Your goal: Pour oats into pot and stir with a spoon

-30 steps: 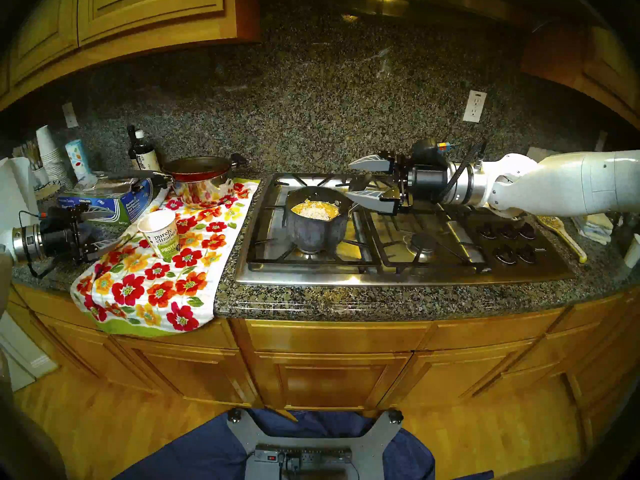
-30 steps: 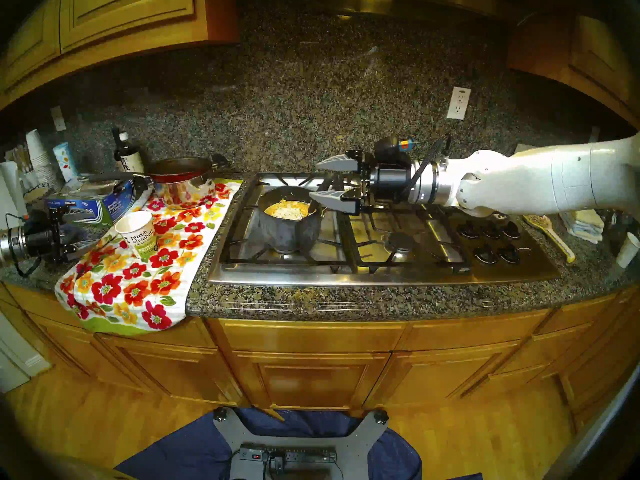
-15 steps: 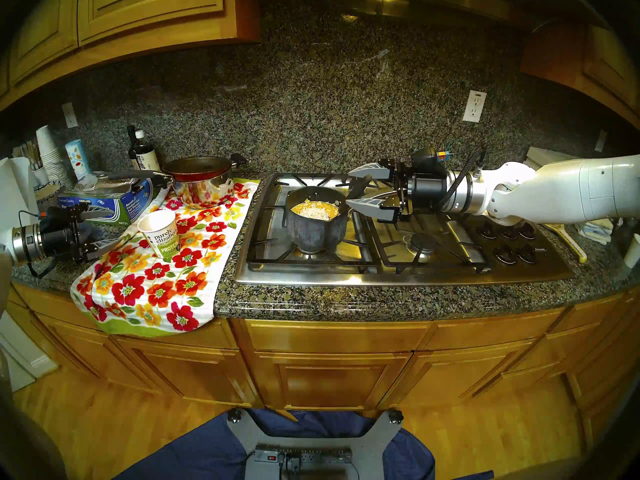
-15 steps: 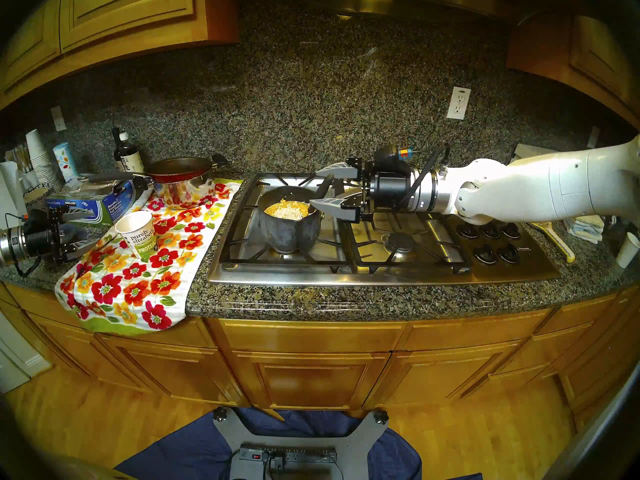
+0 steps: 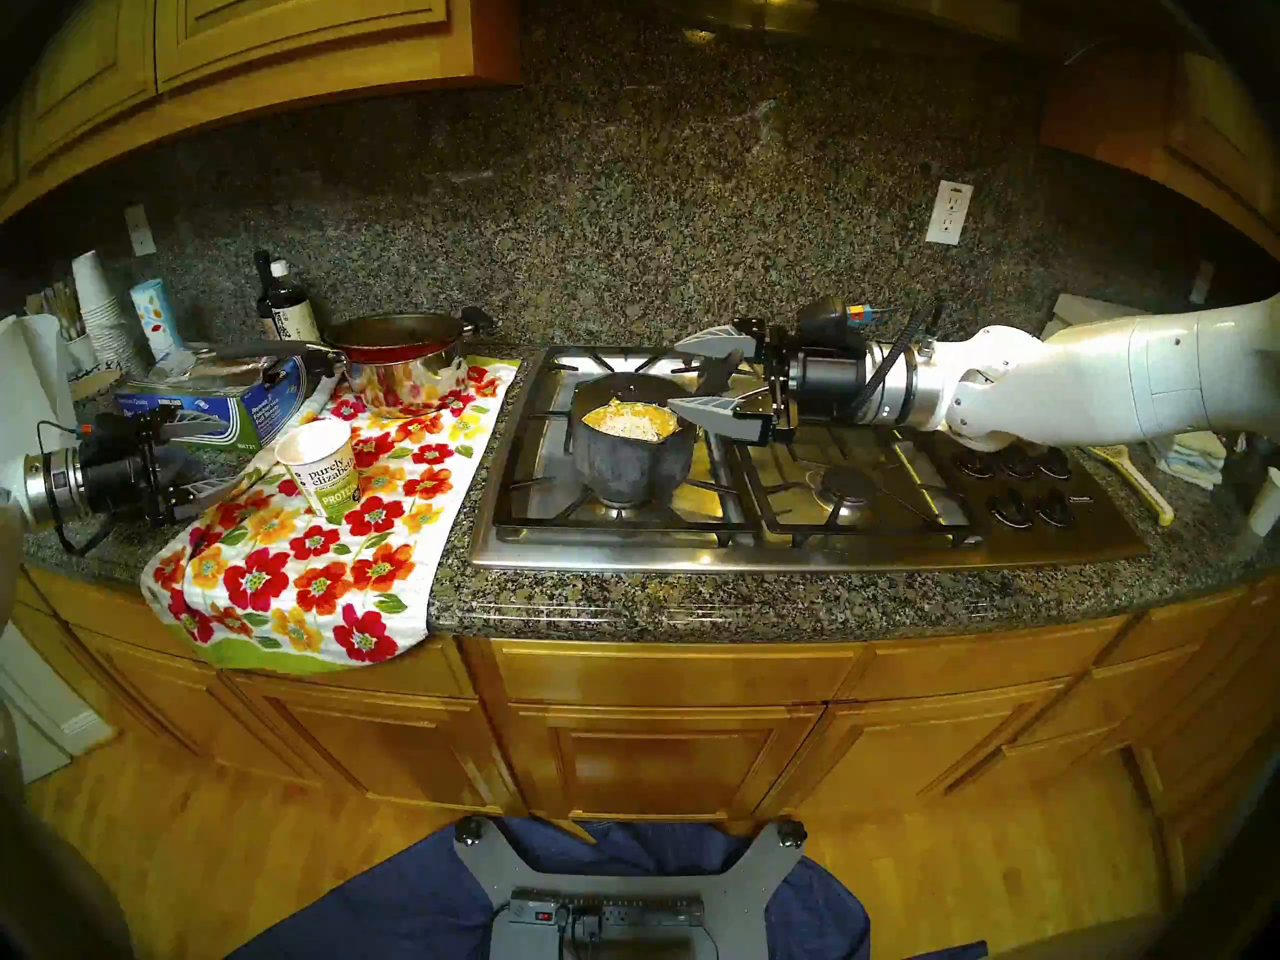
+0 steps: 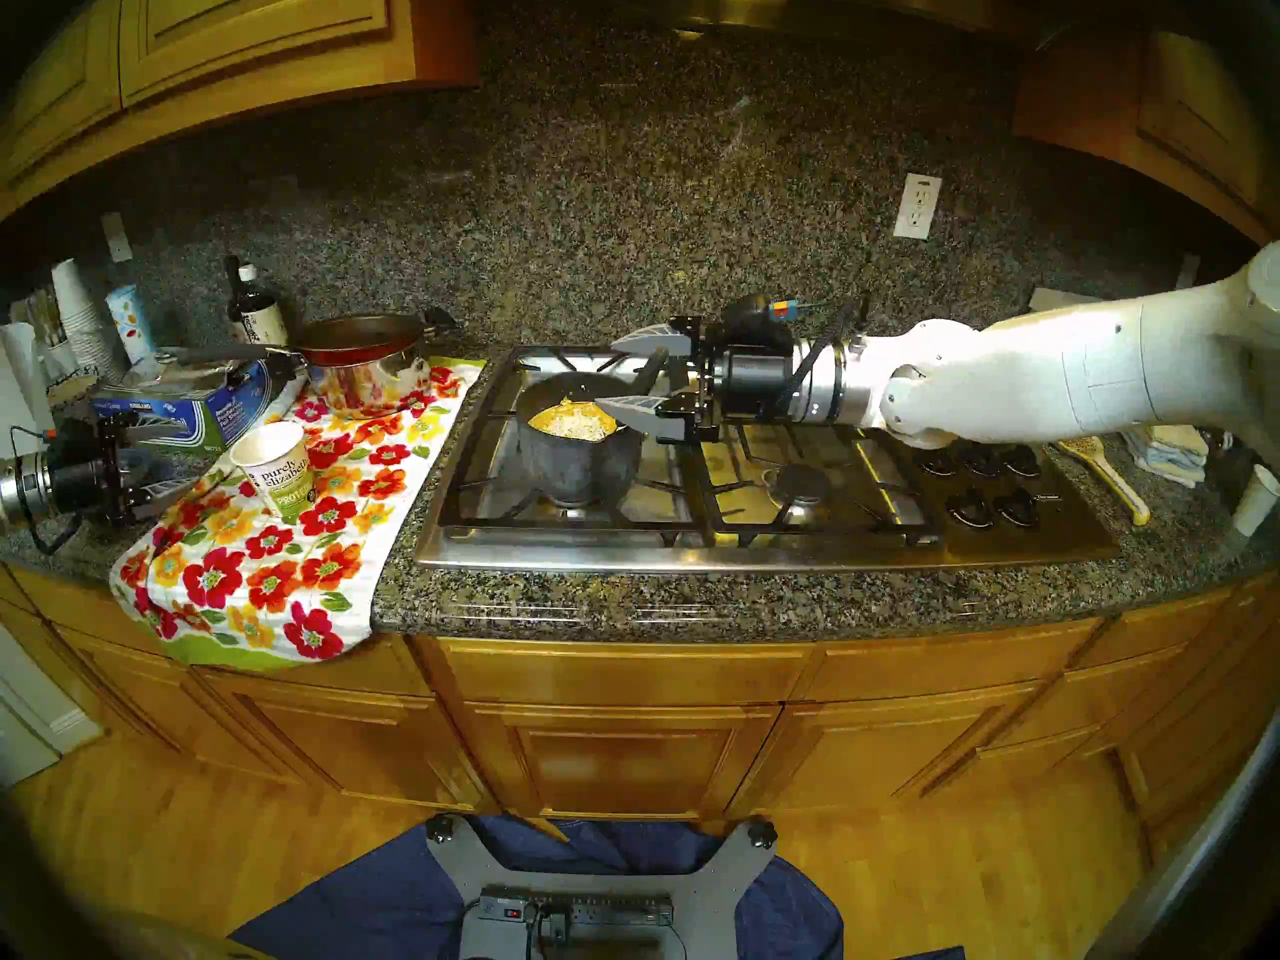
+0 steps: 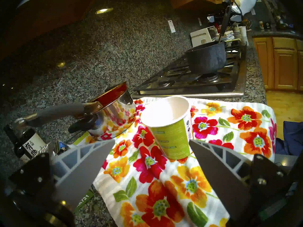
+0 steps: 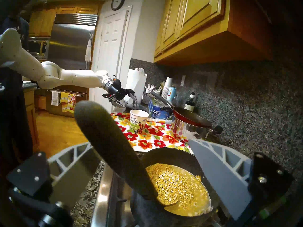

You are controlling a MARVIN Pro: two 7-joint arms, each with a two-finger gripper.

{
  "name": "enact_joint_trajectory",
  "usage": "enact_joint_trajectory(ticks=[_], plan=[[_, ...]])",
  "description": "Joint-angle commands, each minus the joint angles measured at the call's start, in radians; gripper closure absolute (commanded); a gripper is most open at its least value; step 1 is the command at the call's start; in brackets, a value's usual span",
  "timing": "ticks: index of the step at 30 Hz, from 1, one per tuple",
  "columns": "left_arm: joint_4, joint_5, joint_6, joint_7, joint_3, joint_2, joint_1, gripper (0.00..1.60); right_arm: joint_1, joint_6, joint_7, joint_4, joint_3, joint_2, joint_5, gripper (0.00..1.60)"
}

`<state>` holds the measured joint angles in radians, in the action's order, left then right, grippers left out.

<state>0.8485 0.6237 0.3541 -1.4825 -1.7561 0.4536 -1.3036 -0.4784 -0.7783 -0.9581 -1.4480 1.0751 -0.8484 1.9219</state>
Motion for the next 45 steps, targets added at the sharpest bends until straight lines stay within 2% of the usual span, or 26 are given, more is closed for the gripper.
enact_joint_trajectory(ticks=[1,18,19,20,21,27,33,43,45], plan=[[0.008,0.025,0.002,-0.001,-0.014,-0.022,0.02,0.0,0.009,-0.016,-0.009,0.019,-0.043,-0.014,0.026,0.0],[0.008,0.027,0.002,-0.001,-0.012,-0.023,0.019,0.0,0.076,-0.033,-0.022,0.069,-0.075,-0.049,0.058,0.0],[0.008,0.027,0.002,-0.001,-0.012,-0.023,0.019,0.0,0.077,-0.037,-0.022,0.07,-0.077,-0.05,0.059,0.43],[0.008,0.027,0.002,-0.001,-0.012,-0.024,0.019,0.0,0.079,-0.041,-0.023,0.072,-0.078,-0.051,0.057,1.23],[0.008,0.027,0.002,-0.001,-0.012,-0.024,0.019,0.0,0.079,-0.042,-0.024,0.073,-0.078,-0.052,0.057,1.6],[0.009,0.027,0.003,-0.001,-0.011,-0.024,0.018,0.0,0.062,-0.04,-0.03,0.081,-0.074,-0.056,0.05,1.6],[0.011,0.025,0.003,-0.001,-0.011,-0.024,0.016,0.0,0.033,-0.008,-0.037,0.108,-0.072,-0.082,0.042,1.6],[0.014,0.02,0.003,-0.001,-0.011,-0.024,0.013,0.0,-0.012,0.057,-0.071,0.167,-0.11,-0.161,0.041,1.6],[0.015,0.019,0.003,-0.001,-0.011,-0.024,0.012,0.0,-0.018,0.083,-0.08,0.188,-0.124,-0.193,0.043,1.6]])
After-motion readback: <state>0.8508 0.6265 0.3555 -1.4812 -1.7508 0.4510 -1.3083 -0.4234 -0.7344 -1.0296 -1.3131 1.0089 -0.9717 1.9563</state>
